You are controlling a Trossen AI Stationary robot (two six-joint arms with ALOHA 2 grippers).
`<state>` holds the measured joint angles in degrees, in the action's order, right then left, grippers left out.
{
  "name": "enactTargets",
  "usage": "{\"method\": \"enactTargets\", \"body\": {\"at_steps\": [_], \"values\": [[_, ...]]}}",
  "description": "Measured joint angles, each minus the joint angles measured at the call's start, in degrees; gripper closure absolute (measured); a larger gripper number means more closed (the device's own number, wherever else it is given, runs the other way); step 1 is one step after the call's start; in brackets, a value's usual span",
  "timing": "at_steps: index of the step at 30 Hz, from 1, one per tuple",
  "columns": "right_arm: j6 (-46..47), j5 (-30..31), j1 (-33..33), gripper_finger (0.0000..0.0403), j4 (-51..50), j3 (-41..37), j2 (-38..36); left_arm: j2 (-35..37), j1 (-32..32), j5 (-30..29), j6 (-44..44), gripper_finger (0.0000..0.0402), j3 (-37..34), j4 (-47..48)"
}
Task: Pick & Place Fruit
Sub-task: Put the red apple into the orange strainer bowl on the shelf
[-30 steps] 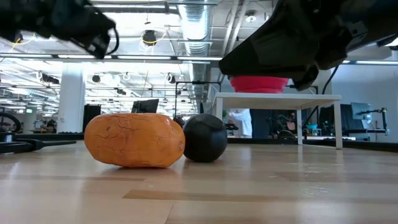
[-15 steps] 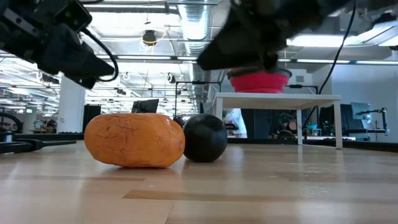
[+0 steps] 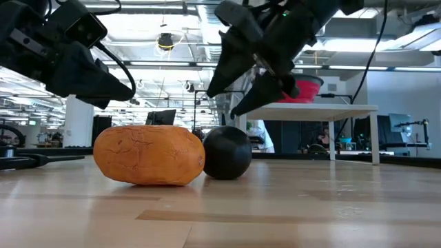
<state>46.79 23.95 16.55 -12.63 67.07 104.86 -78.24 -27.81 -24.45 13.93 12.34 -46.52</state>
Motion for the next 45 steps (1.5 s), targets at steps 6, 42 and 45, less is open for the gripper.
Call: {"method": "enactTargets", "body": {"at_steps": [6,42,45], "values": [[1.6,-1.4,-0.3,0.0083,2.0,0.3,4.7,0.0,0.0,0.0,-0.1,0.0400,0.0,0.0],[-2.2,15.4,9.2,0.0170,-6.9,-0.5,-3.1,0.0,0.0,0.1,-0.1,0.0400,0.0,-1.0],[-9.9,15.5,11.3,0.0171,-5.3,-1.8,-9.6,0.0,0.0,0.0,-0.2,0.0400,0.0,-1.1]]}}
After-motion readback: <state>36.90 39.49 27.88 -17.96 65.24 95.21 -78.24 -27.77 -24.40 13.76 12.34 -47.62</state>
